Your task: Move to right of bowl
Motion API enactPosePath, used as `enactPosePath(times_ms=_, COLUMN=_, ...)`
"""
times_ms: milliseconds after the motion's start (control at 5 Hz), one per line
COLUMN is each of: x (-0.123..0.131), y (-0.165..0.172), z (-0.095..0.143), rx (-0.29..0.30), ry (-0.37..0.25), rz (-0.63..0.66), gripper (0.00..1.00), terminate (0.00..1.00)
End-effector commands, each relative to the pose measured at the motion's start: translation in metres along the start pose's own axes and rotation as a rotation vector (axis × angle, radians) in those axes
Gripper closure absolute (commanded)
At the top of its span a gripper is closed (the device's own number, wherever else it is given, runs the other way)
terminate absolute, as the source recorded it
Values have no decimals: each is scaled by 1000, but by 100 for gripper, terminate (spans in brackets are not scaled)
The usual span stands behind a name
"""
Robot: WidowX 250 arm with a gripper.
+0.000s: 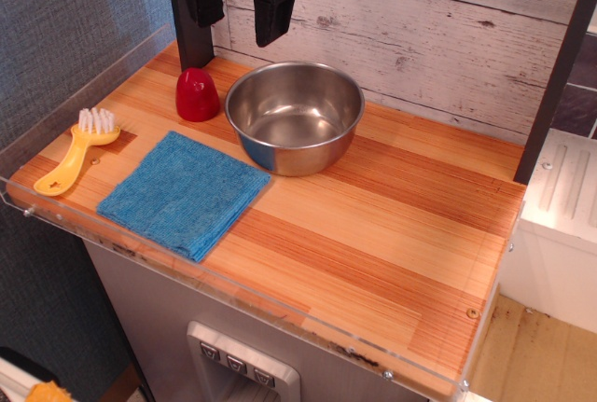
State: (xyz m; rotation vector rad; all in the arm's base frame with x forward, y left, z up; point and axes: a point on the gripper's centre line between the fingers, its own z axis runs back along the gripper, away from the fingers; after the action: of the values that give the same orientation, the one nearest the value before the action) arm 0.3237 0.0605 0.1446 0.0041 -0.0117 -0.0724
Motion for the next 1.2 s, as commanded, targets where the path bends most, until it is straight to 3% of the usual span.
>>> enactPosePath(times_ms=0, x=0, y=0, z=0, rx=0, ry=0, rz=0, gripper=0, terminate=0)
enactPosePath(times_ms=200, x=-26, y=9, z=5, rx=19, ry=-80, rz=11, gripper=0, terminate=0)
enactPosePath(times_ms=400, x=-53, y=23, z=0, rx=89, ry=-125, rz=79, gripper=0, terminate=0)
enactPosePath(times_ms=600, x=-70, y=32, z=-24, rx=85, ry=-145, rz=134, gripper=0, terminate=0)
enactPosePath(times_ms=800, x=-65, y=37, z=-57, rx=67, ry=-123, rz=132, gripper=0, terminate=0)
enactPosePath(times_ms=1000, x=-56, y=37, z=-85, rx=57, ry=-150, rz=48, gripper=0, terminate=0)
